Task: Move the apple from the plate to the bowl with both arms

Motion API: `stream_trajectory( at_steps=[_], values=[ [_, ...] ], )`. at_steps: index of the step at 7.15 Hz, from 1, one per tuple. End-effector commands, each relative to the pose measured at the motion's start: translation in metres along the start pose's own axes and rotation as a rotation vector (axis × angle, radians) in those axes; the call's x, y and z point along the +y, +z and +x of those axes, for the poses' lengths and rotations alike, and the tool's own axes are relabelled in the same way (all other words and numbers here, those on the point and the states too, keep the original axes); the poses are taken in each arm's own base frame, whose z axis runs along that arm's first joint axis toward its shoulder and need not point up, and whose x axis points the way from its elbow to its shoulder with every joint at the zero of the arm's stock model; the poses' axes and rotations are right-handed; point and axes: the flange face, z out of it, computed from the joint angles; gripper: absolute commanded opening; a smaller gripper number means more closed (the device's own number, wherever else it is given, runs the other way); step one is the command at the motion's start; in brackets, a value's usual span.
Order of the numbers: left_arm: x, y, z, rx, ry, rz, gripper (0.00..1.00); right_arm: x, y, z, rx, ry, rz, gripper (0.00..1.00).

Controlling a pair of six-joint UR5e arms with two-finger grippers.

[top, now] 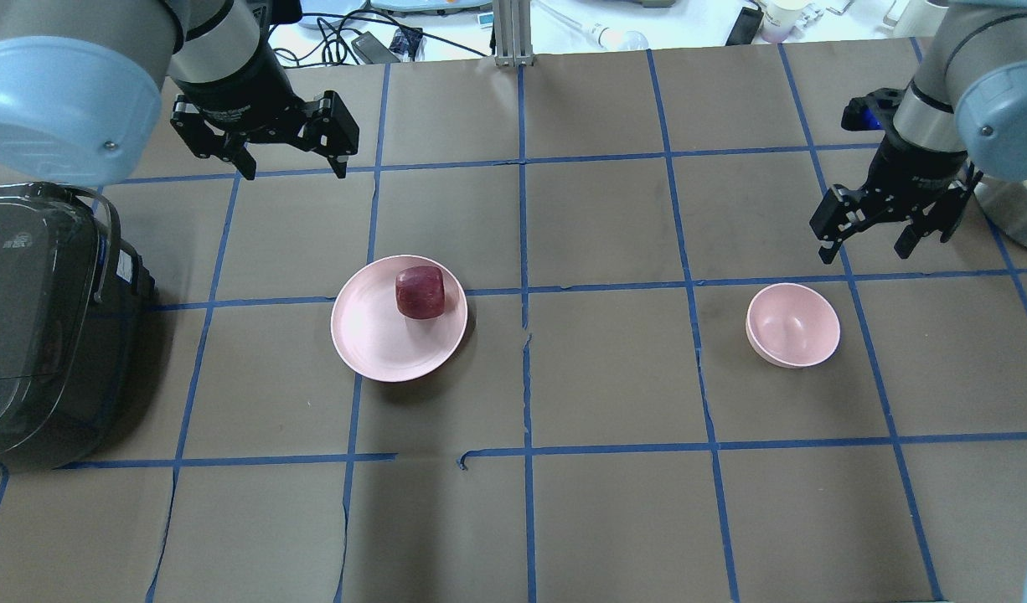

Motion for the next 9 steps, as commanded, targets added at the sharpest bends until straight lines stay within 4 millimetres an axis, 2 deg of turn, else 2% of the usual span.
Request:
stream_trajectory(
  at_steps=[1,2,3,4,5,6,7,9],
  values=[
    [0.0,0.031,0.025,0.009,0.007,0.027,1.0,0.0,0.066,0.013,-0.016,-0.023,-0.006,1.0],
    [0.0,0.064,0.03,0.006,-0.025,-0.009,1.0,0.006,0.088,0.009,-0.016,-0.027,-0.01,1.0],
    [0.002,0.089,0.049,0.034,-0.047,0.026,1.0,0.008,0.098,0.007,-0.027,-0.025,-0.029,1.0],
    [0.009,0.118,0.052,0.026,-0.069,-0.008,1.0,0.0,0.113,0.009,-0.033,-0.029,-0.038,0.95],
    [0.007,0.144,0.054,0.026,-0.111,-0.015,1.0,-0.003,0.123,0.009,-0.039,-0.035,-0.055,0.82],
    [0.003,0.17,0.06,0.018,-0.155,-0.036,1.0,-0.003,0.122,0.01,-0.039,-0.032,-0.055,0.4],
    [0.001,0.184,0.061,0.012,-0.155,-0.055,1.0,-0.003,0.122,0.009,-0.041,-0.029,-0.056,0.0],
    [-0.007,0.218,0.063,0.006,-0.159,-0.074,1.0,-0.003,0.118,0.01,-0.039,-0.021,-0.052,0.0]
  ],
)
